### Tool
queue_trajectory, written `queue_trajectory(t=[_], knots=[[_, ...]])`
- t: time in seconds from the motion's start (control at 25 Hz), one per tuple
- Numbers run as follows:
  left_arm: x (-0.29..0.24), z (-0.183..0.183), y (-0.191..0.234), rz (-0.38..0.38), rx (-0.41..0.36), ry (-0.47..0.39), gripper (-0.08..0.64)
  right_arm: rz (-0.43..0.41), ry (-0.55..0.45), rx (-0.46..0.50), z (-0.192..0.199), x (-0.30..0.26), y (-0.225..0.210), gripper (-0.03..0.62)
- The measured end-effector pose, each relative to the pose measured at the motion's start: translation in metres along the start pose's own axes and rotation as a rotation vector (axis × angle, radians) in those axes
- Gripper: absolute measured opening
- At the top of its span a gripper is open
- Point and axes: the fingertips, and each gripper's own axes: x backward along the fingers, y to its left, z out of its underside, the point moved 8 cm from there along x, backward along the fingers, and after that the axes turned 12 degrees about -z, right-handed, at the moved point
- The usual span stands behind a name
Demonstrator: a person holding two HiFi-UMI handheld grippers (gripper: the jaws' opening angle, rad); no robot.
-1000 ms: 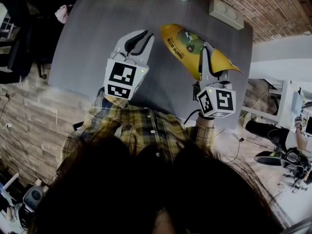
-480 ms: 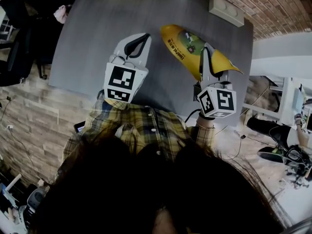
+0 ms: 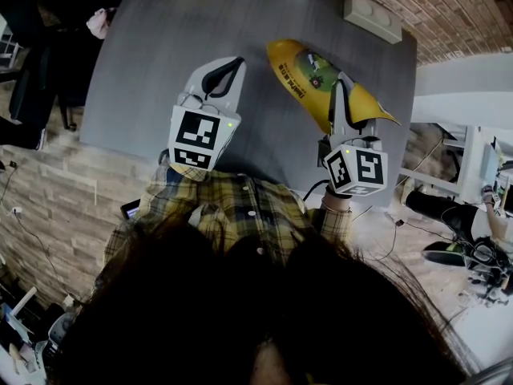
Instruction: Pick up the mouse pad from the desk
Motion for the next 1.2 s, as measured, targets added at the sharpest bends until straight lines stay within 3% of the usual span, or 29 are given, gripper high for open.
queue_trajectory(t=[1.2], knots=[[-0.0016, 0.0032, 0.0097, -0.016, 0.0, 0.005, -0.003, 0.005, 0.02, -0.023, 0.0083, -0.0048, 0.0016, 0.012]])
